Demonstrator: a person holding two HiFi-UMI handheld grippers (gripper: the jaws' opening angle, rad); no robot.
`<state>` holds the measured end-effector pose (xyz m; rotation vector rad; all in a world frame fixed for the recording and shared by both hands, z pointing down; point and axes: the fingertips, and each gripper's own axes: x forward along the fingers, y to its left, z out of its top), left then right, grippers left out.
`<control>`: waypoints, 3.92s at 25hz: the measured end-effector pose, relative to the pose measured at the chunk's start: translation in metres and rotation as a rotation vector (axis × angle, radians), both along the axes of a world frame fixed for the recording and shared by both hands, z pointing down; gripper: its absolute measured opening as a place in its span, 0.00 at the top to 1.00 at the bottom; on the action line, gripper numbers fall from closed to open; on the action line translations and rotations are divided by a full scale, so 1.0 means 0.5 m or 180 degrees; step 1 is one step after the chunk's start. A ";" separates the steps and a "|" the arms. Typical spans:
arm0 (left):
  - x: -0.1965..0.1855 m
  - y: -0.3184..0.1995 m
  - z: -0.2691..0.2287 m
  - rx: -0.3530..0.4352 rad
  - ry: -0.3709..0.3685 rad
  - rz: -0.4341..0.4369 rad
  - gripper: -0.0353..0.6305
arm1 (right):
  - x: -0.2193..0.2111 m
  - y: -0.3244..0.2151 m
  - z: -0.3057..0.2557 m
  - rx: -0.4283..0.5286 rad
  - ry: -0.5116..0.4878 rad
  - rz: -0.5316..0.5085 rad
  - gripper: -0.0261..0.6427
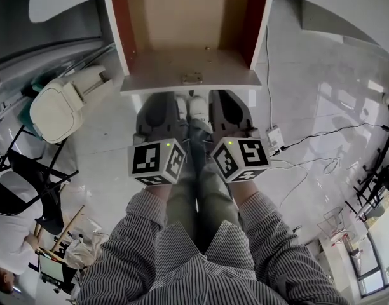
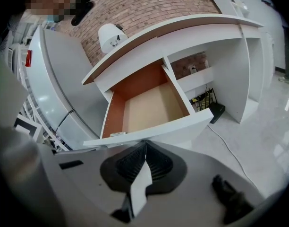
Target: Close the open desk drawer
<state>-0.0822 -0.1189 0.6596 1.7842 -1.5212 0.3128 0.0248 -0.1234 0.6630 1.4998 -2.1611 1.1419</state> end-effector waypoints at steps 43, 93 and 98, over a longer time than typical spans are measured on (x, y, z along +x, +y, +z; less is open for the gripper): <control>-0.006 -0.072 -0.135 0.0040 0.0080 0.0290 0.93 | -0.007 -0.075 -0.143 0.0123 0.0094 0.0189 0.94; -0.006 -0.258 -0.171 0.0061 -0.0037 0.0066 0.93 | -0.007 -0.269 -0.177 0.0175 0.0045 -0.0056 0.94; -0.004 -0.289 -0.170 0.0075 -0.0028 0.0110 0.93 | -0.005 -0.299 -0.176 0.0171 0.0061 -0.0074 0.94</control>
